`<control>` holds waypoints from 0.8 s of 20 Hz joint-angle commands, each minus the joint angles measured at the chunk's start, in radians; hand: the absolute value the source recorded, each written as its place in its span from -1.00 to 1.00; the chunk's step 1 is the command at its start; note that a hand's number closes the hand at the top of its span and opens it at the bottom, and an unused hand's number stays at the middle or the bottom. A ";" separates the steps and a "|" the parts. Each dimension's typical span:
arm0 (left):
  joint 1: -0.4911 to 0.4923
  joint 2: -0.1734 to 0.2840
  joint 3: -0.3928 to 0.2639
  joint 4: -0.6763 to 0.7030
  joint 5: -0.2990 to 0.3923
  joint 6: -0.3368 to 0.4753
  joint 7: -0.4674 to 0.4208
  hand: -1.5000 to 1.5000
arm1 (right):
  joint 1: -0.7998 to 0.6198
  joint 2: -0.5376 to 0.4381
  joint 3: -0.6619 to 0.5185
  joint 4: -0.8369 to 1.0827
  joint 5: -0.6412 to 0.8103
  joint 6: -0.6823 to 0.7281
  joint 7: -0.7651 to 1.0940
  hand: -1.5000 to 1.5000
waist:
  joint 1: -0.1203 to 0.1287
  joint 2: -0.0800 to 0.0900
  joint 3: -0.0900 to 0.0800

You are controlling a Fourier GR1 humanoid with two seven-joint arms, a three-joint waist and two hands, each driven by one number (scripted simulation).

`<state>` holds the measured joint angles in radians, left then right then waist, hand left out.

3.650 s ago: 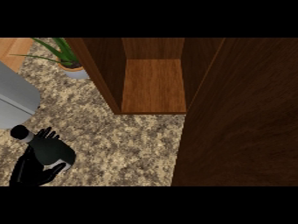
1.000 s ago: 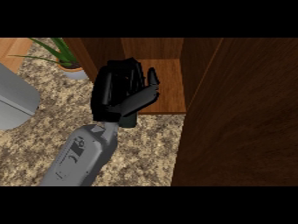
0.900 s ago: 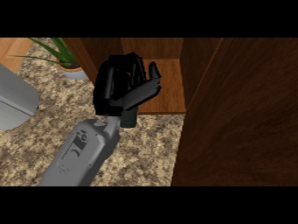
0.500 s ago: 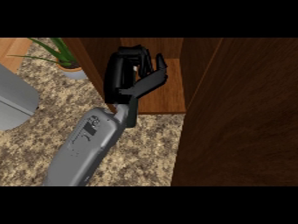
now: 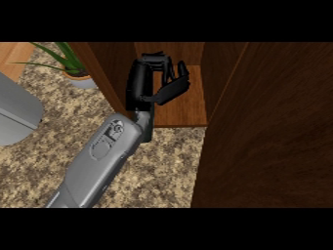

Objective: Pick up the wine, place it into the cabinet and close the cabinet

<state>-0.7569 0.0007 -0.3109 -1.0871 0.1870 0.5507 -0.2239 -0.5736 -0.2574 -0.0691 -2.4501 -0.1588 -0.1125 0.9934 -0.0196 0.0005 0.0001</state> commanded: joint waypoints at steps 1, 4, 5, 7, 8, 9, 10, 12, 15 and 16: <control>0.039 -0.001 -0.009 0.049 0.021 -0.004 -0.077 1.00 | 0.086 0.004 -0.063 -0.072 -0.134 0.048 -0.033 -1.00 | 0.004 0.001 0.001; -0.017 -0.001 0.010 0.136 0.076 -0.008 -0.125 1.00 | 0.024 0.022 0.039 -0.108 -0.044 -0.008 0.043 -1.00 | -0.002 0.001 -0.001; -0.014 -0.001 -0.059 0.159 0.112 0.041 -0.151 1.00 | 0.024 0.012 -0.020 -0.053 -0.081 0.016 -0.010 -1.00 | -0.004 0.002 0.000; -0.007 -0.001 -0.045 0.133 0.106 0.015 -0.116 1.00 | 0.038 0.022 -0.006 -0.088 -0.072 0.001 0.019 -1.00 | 0.002 0.000 0.000; -0.024 -0.001 -0.021 0.246 0.156 -0.012 -0.213 1.00 | 0.000 0.033 0.013 -0.014 -0.056 0.008 -0.028 -1.00 | -0.006 0.005 -0.001; -0.003 -0.001 -0.006 0.241 0.151 -0.032 -0.220 1.00 | -0.005 0.017 0.003 -0.037 -0.067 0.007 0.011 -1.00 | -0.001 0.003 -0.001; -0.014 -0.001 -0.057 0.196 0.153 0.006 -0.173 1.00 | 0.076 0.022 -0.028 -0.094 -0.098 0.024 0.001 -1.00 | -0.001 0.000 0.000; -0.044 -0.001 -0.023 0.278 0.155 -0.020 -0.201 1.00 | 0.034 0.035 0.043 -0.066 -0.021 0.005 0.001 -1.00 | 0.002 0.001 -0.001; 0.061 -0.001 -0.098 0.306 0.168 0.003 -0.301 1.00 | 0.076 0.028 -0.005 -0.088 -0.092 0.036 -0.005 -1.00 | -0.006 0.002 0.000; -0.045 -0.001 -0.070 0.386 0.165 0.006 -0.270 1.00 | 0.019 0.032 0.030 -0.065 -0.062 0.012 0.015 -1.00 | -0.010 0.003 -0.001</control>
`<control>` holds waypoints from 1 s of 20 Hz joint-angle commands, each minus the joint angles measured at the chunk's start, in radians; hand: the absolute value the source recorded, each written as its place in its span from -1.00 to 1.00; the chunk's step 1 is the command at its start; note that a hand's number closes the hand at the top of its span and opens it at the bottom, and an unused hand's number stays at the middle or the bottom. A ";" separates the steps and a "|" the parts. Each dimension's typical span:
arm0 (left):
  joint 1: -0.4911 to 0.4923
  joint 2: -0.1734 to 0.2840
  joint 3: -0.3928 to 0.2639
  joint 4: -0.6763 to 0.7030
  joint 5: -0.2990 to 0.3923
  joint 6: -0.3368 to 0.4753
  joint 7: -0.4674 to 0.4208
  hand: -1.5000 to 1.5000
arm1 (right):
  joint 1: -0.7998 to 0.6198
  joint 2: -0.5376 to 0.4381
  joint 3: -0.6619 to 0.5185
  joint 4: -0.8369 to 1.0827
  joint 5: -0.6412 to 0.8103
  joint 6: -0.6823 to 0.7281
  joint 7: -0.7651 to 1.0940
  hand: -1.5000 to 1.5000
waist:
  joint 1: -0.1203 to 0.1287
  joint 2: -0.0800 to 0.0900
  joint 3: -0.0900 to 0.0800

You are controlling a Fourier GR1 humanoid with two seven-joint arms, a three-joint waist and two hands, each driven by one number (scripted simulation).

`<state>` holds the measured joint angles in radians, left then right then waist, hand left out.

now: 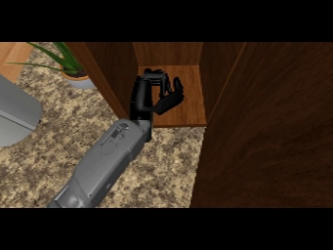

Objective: Pick up the wine, place it into the cabinet and close the cabinet

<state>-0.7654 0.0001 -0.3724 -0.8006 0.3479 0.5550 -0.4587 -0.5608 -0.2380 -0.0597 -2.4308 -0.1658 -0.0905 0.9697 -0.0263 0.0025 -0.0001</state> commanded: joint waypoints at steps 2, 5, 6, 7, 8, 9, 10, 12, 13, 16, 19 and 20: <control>-0.020 0.000 -0.089 0.096 0.039 0.045 -0.040 1.00 | 0.091 0.042 0.028 -0.088 -0.036 0.009 -0.023 -1.00 | -0.006 0.002 0.000; -0.013 0.000 -0.036 0.175 0.012 0.030 -0.100 1.00 | 0.038 0.008 -0.038 -0.088 -0.103 0.010 0.023 -1.00 | -0.002 0.001 0.000; -0.045 0.000 -0.053 0.193 0.020 0.038 -0.102 1.00 | 0.011 -0.012 -0.051 -0.080 -0.098 0.009 0.039 -1.00 | -0.006 0.001 0.000; -0.056 0.000 0.032 0.238 0.021 -0.028 -0.135 1.00 | 0.018 0.004 -0.003 -0.124 -0.059 -0.013 0.070 -1.00 | -0.002 0.001 -0.001; -0.034 0.000 -0.048 0.223 0.078 0.051 -0.172 1.00 | -0.042 0.004 0.012 -0.064 -0.055 -0.021 0.066 -1.00 | -0.016 0.004 -0.001; -0.090 0.000 0.008 0.250 0.079 0.025 -0.159 1.00 | -0.044 0.010 0.032 -0.045 -0.028 -0.021 0.049 -1.00 | -0.007 0.003 -0.001; -0.080 0.000 0.005 0.246 0.074 0.021 -0.150 1.00 | -0.054 -0.020 -0.038 -0.086 -0.092 -0.020 0.091 -1.00 | -0.005 0.000 -0.001; -0.118 0.000 0.049 0.300 0.104 -0.016 -0.200 1.00 | 0.062 -0.001 -0.055 -0.064 -0.125 0.054 -0.027 -1.00 | -0.010 0.006 0.000; -0.042 0.000 -0.033 0.256 0.162 0.030 -0.235 1.00 | 0.018 0.022 -0.004 -0.041 -0.085 0.015 0.007 -1.00 | -0.018 0.005 -0.001; -0.116 0.000 0.067 0.356 0.187 -0.032 -0.268 1.00 | 0.006 0.017 -0.001 -0.059 -0.062 0.009 0.017 -1.00 | -0.018 0.007 -0.001; -0.150 0.000 0.114 0.418 0.224 -0.090 -0.289 1.00 | -0.019 0.032 0.015 -0.051 -0.060 -0.006 0.023 -1.00 | -0.025 0.010 -0.001; -0.193 0.000 0.113 0.428 0.238 -0.077 -0.225 1.00 | -0.003 0.012 -0.041 -0.066 -0.104 0.012 0.021 -1.00 | -0.031 0.009 -0.001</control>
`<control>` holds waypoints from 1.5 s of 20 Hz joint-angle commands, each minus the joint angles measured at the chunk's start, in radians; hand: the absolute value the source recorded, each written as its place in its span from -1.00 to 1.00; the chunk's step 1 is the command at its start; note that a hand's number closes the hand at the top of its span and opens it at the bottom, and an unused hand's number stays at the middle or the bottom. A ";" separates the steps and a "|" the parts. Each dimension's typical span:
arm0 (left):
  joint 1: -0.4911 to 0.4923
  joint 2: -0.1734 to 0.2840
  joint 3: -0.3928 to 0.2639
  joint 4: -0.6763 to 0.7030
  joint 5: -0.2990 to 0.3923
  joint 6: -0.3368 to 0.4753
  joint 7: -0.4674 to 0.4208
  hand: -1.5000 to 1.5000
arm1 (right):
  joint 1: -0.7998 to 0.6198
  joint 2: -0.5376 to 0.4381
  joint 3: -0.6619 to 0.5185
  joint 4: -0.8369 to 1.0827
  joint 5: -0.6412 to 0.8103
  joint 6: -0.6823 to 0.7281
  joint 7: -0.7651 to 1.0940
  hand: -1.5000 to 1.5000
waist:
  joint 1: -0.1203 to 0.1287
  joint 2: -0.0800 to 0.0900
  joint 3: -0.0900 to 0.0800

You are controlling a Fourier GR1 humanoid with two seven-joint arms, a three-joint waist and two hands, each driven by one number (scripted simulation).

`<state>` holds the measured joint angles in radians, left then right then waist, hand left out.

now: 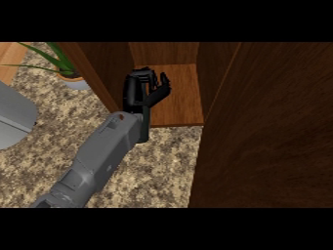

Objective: Pick up the wine, place it into the cabinet and close the cabinet

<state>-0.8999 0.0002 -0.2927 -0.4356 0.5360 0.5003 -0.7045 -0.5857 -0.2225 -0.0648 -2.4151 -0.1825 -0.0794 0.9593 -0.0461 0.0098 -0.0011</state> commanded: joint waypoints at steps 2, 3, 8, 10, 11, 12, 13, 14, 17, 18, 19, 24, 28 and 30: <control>-0.088 0.000 0.038 0.089 0.045 -0.019 0.017 1.00 | -0.036 -0.013 -0.045 0.008 -0.094 0.011 0.013 -1.00 | 0.005 0.000 0.000; -0.125 0.016 0.070 0.118 0.030 -0.036 0.034 1.00 | 0.020 -0.019 -0.043 -0.119 -0.085 -0.007 0.075 -1.00 | -0.001 -0.002 0.001; -0.144 0.000 0.096 0.216 0.036 -0.064 -0.033 1.00 | 0.005 0.009 -0.002 -0.034 -0.048 0.001 0.007 -1.00 | -0.002 0.005 0.000; -0.117 0.000 0.098 0.227 0.042 -0.064 -0.065 1.00 | 0.080 0.014 -0.009 -0.109 -0.075 0.017 0.014 -1.00 | -0.008 0.004 0.001; -0.167 0.011 0.096 0.247 0.026 -0.039 -0.066 1.00 | 0.049 0.014 -0.004 -0.085 -0.064 0.011 0.007 -1.00 | -0.015 0.008 0.001; -0.168 0.000 0.089 0.256 0.021 0.003 -0.064 1.00 | -0.022 0.006 -0.008 -0.045 -0.047 -0.019 0.031 -1.00 | -0.009 0.005 0.000; -0.191 0.000 0.076 0.264 0.013 0.064 -0.043 1.00 | 0.024 -0.002 -0.035 -0.070 -0.090 0.018 0.008 -1.00 | -0.019 0.005 0.001; -0.180 0.040 0.092 0.299 0.009 0.017 -0.067 1.00 | -0.015 0.008 -0.015 -0.034 -0.075 0.001 0.015 -1.00 | -0.027 0.015 0.000; -0.229 0.009 0.073 0.341 -0.018 0.084 -0.024 1.00 | -0.024 0.009 0.003 -0.068 -0.073 -0.013 0.056 -1.00 | -0.033 0.010 0.000; -0.244 0.043 0.076 0.349 -0.018 0.064 -0.002 1.00 | -0.031 0.026 0.044 -0.082 -0.039 -0.028 0.054 -1.00 | -0.034 0.011 -0.001; -0.239 0.020 0.083 0.353 -0.016 0.082 -0.016 1.00 | -0.026 0.015 0.030 -0.057 -0.045 -0.015 0.047 -1.00 | -0.028 0.012 0.000; -0.233 0.033 0.084 0.387 -0.024 0.064 -0.007 1.00 | -0.024 0.031 0.037 -0.051 -0.043 -0.015 0.017 -1.00 | -0.044 0.021 -0.001; -0.230 0.032 0.089 0.417 -0.026 0.125 0.000 1.00 | -0.049 0.018 0.011 -0.053 -0.065 -0.009 0.021 -1.00 | -0.065 0.026 -0.001; -0.225 0.004 0.098 0.412 -0.019 0.141 -0.006 1.00 | -0.020 0.033 0.054 -0.046 -0.044 0.000 0.012 -1.00 | -0.053 0.024 -0.001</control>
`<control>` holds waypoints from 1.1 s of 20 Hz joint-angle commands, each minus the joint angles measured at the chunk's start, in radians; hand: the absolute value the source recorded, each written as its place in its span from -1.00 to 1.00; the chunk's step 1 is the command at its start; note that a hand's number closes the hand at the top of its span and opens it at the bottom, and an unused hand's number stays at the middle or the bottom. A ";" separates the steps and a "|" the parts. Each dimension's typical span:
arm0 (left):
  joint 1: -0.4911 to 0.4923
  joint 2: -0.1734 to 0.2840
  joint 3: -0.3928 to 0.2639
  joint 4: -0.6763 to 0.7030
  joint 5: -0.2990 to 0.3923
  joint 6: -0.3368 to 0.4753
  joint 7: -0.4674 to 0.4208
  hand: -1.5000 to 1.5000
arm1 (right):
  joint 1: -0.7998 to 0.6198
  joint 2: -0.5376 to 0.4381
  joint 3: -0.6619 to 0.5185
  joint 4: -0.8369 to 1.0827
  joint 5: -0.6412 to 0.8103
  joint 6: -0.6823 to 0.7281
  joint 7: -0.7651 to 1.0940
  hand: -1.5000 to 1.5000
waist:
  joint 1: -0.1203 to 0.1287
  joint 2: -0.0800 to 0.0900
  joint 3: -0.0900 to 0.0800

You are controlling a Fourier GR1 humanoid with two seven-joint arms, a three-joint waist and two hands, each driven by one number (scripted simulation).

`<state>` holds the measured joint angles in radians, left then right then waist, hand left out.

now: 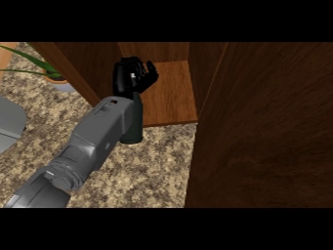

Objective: Pick up the wine, place it into the cabinet and close the cabinet

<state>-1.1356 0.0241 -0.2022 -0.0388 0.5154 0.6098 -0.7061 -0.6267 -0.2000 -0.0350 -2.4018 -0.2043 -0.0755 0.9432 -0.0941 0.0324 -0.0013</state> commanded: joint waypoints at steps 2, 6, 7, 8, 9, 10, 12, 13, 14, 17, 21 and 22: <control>0.024 -0.009 0.026 -0.004 0.019 -0.028 -0.015 1.00 | -0.004 0.017 0.014 -0.020 -0.022 -0.009 0.009 -1.00 | -0.003 0.006 -0.002; 0.055 -0.023 0.100 -0.047 0.090 -0.133 -0.022 1.00 | 0.003 0.008 -0.006 -0.030 -0.035 0.005 -0.003 -1.00 | -0.003 0.005 -0.001; 0.036 0.009 0.102 -0.044 0.091 -0.184 0.011 1.00 | -0.014 0.013 0.009 -0.008 -0.034 0.000 0.007 -1.00 | -0.003 0.008 -0.002; 0.075 -0.023 0.107 -0.044 0.099 -0.168 -0.022 1.00 | 0.016 0.007 -0.028 -0.027 -0.060 0.010 -0.002 -1.00 | -0.021 0.009 -0.001; 0.083 -0.014 0.107 -0.042 0.095 -0.220 -0.022 1.00 | 0.020 0.017 0.003 -0.050 -0.032 0.000 0.005 -1.00 | -0.009 0.006 -0.002; 0.082 -0.023 0.108 -0.035 0.096 -0.199 -0.024 1.00 | -0.005 0.001 -0.018 -0.039 -0.045 0.002 0.019 -1.00 | -0.021 0.008 -0.002; 0.094 -0.024 0.127 -0.044 0.118 -0.247 -0.007 1.00 | 0.004 0.013 -0.006 -0.038 -0.044 0.004 0.004 -1.00 | -0.021 0.006 -0.002; 0.124 -0.024 0.127 -0.047 0.128 -0.253 -0.016 1.00 | -0.011 0.016 0.007 -0.017 -0.045 0.015 -0.012 -1.00 | -0.037 0.008 -0.002; 0.117 -0.024 0.143 -0.044 0.137 -0.274 -0.005 1.00 | 0.015 0.007 -0.024 -0.039 -0.084 0.019 0.013 -1.00 | -0.021 0.004 -0.001; 0.133 -0.024 0.128 -0.047 0.136 -0.278 -0.027 1.00 | -0.019 0.029 0.036 -0.001 -0.032 0.007 0.005 -1.00 | -0.039 0.006 -0.003; 0.189 -0.024 0.124 -0.057 0.161 -0.295 -0.068 1.00 | -0.044 0.038 0.033 0.003 -0.034 -0.009 0.007 -1.00 | -0.057 0.002 -0.004; 0.181 -0.024 0.123 -0.055 0.163 -0.316 -0.043 1.00 | 0.021 0.052 0.029 0.011 -0.051 0.023 -0.050 -1.00 | -0.051 0.008 -0.002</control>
<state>-0.9786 0.0007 -0.0771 -0.0908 0.6620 0.3261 -0.7501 -0.6357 -0.1635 -0.0031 -2.3901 -0.2191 -0.0660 0.9214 -0.1395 0.0377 -0.0038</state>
